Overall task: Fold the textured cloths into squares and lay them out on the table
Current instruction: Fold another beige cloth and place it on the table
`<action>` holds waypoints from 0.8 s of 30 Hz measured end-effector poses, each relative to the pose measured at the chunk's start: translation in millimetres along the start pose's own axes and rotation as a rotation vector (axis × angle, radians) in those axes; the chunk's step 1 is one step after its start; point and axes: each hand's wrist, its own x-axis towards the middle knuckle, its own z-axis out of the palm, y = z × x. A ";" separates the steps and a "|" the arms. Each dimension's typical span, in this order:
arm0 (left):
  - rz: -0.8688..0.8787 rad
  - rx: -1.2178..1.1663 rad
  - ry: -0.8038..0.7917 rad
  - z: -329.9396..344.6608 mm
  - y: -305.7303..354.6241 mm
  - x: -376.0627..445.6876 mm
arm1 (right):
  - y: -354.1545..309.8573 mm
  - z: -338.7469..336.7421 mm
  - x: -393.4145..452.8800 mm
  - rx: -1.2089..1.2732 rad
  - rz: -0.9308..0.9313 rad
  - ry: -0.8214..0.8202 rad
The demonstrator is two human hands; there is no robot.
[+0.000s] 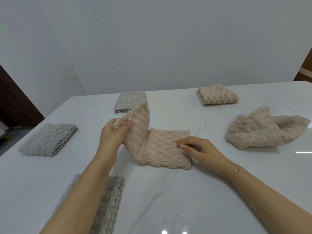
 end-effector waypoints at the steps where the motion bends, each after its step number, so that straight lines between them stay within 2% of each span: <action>1: -0.041 -0.066 0.022 -7.2 -1.1 3.4 | 0.3 0.4 -0.3 -0.030 -0.016 -0.001; 4: -0.107 -0.139 0.069 -24.5 -3.6 12.7 | -1.3 1.8 -1.0 -0.139 -0.079 -0.018; 10: -0.082 -0.306 -0.108 -27.6 29.3 24.2 | -23.4 -3.4 35.1 -0.079 -0.052 0.056; 13: -0.065 -0.311 -0.225 -27.8 57.4 30.3 | -51.2 -5.9 74.5 -0.038 0.008 -0.076; 16: -0.051 -0.242 -0.329 -29.2 78.5 35.9 | -75.0 -4.9 107.1 0.125 0.033 -0.250; 19: -0.045 -0.207 -0.347 -30.4 94.2 45.6 | -92.7 1.8 125.7 0.272 0.035 -0.364; 24: -0.023 -0.177 -0.301 -35.1 113.9 73.4 | -117.7 8.1 152.5 0.479 0.016 -0.185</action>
